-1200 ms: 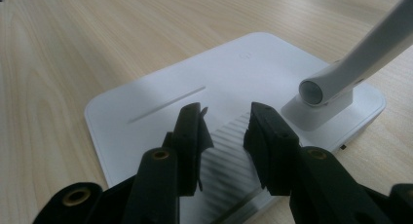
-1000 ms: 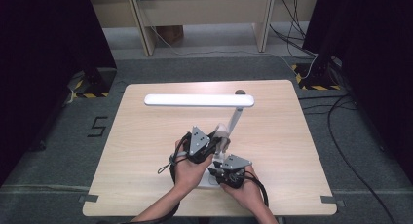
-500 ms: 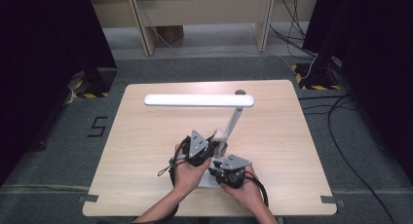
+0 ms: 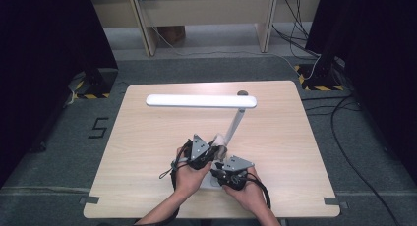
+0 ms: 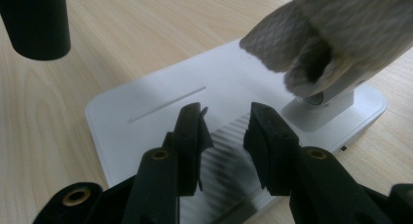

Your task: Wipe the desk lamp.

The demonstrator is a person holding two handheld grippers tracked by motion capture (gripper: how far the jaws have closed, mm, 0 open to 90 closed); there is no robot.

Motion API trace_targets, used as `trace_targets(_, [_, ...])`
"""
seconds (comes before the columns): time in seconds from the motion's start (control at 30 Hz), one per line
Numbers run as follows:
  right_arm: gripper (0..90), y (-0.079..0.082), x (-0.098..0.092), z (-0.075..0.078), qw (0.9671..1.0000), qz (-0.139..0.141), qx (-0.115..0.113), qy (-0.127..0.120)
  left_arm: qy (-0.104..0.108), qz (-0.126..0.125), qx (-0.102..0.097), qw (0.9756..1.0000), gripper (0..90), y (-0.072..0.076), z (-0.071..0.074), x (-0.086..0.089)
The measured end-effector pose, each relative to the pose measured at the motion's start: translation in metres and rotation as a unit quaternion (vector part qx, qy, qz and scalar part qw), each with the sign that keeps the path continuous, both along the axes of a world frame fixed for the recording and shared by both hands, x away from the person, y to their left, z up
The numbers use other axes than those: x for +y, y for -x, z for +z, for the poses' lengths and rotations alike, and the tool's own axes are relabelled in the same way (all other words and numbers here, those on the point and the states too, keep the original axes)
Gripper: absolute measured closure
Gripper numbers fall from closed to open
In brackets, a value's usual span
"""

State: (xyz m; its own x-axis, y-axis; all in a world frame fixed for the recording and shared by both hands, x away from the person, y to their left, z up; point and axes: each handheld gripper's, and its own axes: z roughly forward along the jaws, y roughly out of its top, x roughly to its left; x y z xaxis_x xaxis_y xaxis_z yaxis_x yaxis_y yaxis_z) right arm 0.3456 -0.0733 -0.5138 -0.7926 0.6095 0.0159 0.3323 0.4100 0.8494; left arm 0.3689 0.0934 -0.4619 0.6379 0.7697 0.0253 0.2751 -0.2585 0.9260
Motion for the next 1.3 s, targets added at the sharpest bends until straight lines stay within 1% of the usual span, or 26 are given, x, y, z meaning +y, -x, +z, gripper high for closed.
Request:
trace_targets(0.27, [66.2,0.000,0.000,0.000,1.0000,0.000,-0.001,0.000,-0.013,0.004,0.017,0.9998,80.0,-0.005,-0.014,0.003])
trace_targets(0.3, [66.2,0.000,0.000,0.000,1.0000,0.000,-0.002,0.000,-0.011,0.005,0.019,0.9997,80.0,-0.005,-0.015,0.003])
trace_targets(0.37, [66.2,0.000,0.000,0.000,1.0000,0.001,-0.002,0.000,-0.017,0.003,0.022,0.9996,80.0,-0.006,-0.017,0.004])
trace_targets(0.43, [66.2,0.000,0.000,0.000,1.0000,0.001,-0.001,0.000,-0.016,0.004,0.024,0.9996,80.0,-0.007,-0.019,0.004])
trace_targets(0.5, [66.2,0.000,0.000,0.000,1.0000,0.000,-0.002,0.002,-0.023,0.003,0.027,0.9993,80.0,-0.008,-0.022,0.005])
trace_targets(0.63, [66.2,0.000,0.000,0.000,1.0000,0.000,-0.001,0.001,-0.026,0.002,0.034,0.9991,80.0,-0.010,-0.025,0.005])
trace_targets(0.83, [66.2,0.000,0.000,0.000,1.0000,0.001,-0.001,-0.002,-0.032,-0.003,0.045,0.9985,80.0,-0.013,-0.026,0.006])
trace_targets(0.97, [65.6,0.000,0.000,0.000,1.0000,0.001,0.001,-0.003,-0.030,-0.002,0.047,0.9984,80.0,-0.014,-0.025,0.007])
trace_targets(1.03, [62.3,0.001,0.001,0.000,1.0000,-0.004,0.003,-0.002,-0.029,-0.001,0.048,0.9984,80.1,-0.013,-0.024,0.008])
trace_targets(1.13, [56.7,0.004,0.005,0.001,1.0000,-0.007,0.004,0.002,-0.034,-0.001,0.048,0.9983,80.1,-0.011,-0.021,0.011])
trace_targets(1.23, [54.9,0.009,0.006,0.003,0.9999,-0.008,0.006,0.005,-0.038,0.000,0.042,0.9984,80.1,-0.007,-0.016,0.015])
trace_targets(1.3, [54.2,0.012,0.004,0.006,0.9999,-0.014,0.005,0.003,-0.042,0.001,0.039,0.9984,80.1,-0.004,-0.013,0.018])
